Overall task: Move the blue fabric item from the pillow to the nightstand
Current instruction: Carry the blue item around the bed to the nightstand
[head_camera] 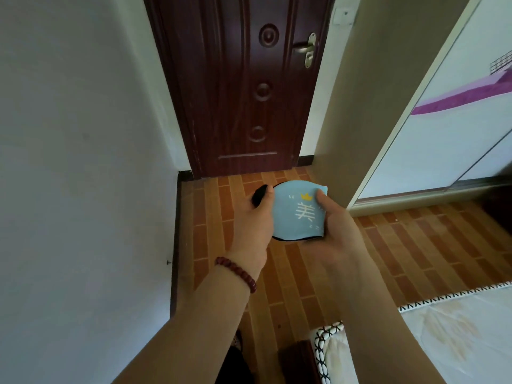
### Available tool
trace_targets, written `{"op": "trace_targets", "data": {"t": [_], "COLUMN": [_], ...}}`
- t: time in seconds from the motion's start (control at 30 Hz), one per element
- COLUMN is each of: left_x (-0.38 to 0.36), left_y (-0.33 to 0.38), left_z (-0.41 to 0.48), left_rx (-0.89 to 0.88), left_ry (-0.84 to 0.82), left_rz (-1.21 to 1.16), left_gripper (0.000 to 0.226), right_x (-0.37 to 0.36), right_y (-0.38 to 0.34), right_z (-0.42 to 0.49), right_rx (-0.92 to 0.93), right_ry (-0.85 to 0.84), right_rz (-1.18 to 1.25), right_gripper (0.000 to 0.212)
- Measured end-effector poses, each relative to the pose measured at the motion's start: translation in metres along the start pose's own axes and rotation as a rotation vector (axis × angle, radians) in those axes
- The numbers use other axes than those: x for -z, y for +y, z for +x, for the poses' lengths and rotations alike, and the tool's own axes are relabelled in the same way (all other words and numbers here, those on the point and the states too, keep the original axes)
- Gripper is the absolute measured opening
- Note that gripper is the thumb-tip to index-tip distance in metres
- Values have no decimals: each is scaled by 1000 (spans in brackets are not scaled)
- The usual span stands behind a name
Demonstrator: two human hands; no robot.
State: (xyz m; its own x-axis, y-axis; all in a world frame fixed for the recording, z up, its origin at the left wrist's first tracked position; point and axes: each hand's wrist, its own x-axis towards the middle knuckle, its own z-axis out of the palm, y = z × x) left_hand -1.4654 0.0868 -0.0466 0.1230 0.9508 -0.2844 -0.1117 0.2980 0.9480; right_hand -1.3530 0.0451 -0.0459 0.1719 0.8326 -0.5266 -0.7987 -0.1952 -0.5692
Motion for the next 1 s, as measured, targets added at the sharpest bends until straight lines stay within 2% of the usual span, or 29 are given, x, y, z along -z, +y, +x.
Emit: {"op": "trace_targets", "data": {"t": [0.1, 0.27, 0.37, 0.47, 0.57, 0.7, 0.8, 1.0], "left_x": [-8, -23, -40, -68, -102, -160, -216, -345], "left_y": [21, 45, 51, 54, 57, 52, 51, 50], "left_z": [51, 122, 154, 176, 197, 228, 250, 275], "left_rx": [-33, -65, -11, 77, 143, 156, 174, 100], "left_ry": [-1, -52, -65, -118, -176, -292, -351, -495], "left_rz": [25, 9, -29, -119, -124, -38, -5, -2], "left_gripper": [26, 25, 41, 30, 38, 34, 30, 26], "right_x": [-25, -54, -60, -56, -44, -22, 2, 60], "right_y": [-19, -44, -65, -93, -120, -164, -204, -304], "right_z": [42, 100, 121, 140, 156, 176, 195, 212], "right_rx": [27, 54, 102, 151, 200, 240, 290, 364], "right_ry": [-5, -20, 32, 93, 138, 172, 254, 359], "right_rz": [35, 117, 117, 120, 164, 264, 281, 382], "right_gripper": [35, 38, 38, 39, 32, 29, 35, 39]}}
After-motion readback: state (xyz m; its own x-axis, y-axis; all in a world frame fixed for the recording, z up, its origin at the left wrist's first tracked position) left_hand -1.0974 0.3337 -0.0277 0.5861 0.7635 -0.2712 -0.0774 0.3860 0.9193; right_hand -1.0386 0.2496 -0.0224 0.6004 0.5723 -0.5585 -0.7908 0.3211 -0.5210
